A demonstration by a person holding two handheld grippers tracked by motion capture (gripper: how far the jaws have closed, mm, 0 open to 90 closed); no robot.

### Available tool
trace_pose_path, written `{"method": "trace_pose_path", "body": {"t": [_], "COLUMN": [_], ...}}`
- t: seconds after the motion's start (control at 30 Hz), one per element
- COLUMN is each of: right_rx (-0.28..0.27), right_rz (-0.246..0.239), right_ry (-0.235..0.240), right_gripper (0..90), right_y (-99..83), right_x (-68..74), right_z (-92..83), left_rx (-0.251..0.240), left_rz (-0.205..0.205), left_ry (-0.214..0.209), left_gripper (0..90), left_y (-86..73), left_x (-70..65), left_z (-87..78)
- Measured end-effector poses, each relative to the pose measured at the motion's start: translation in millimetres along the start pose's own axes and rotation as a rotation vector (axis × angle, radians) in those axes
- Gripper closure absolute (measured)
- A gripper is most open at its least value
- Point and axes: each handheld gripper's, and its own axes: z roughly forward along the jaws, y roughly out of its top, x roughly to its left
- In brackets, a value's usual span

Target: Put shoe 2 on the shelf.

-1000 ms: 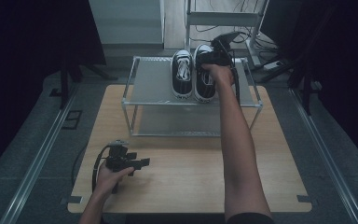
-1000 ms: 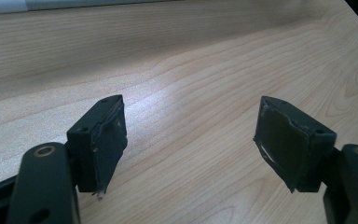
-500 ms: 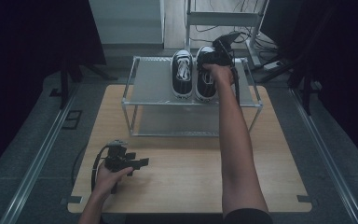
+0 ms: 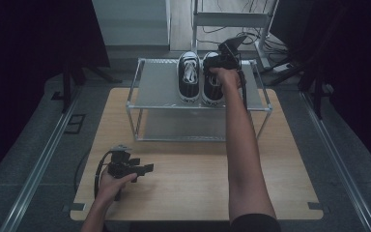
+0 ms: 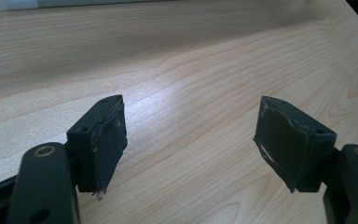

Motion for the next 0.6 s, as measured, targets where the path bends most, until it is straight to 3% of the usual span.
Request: {"method": "trace_pose_path", "body": {"t": [0.33, 0.47, 0.6], "right_rx": [0.008, -0.068, -0.086], "right_rz": [-0.007, -0.017, -0.029], "right_ry": [-0.01, -0.012, 0.017], "right_gripper": [10.6, 13.1, 13.4], "right_y": [0.0, -0.9, -1.9], "right_x": [1.7, 3.5, 3.7], "right_z": [3.5, -2.7, -9.3], "left_rx": [0.005, 0.008, 0.008], "left_rz": [0.004, 0.005, 0.008], "left_ry": [0.003, 0.003, 0.0], "left_gripper": [25.3, 25.3, 25.3], "left_y": [-0.5, -1.0, -1.2], "left_x": [-1.2, -1.8, -1.9], "left_z": [1.1, 2.1, 2.2]}}
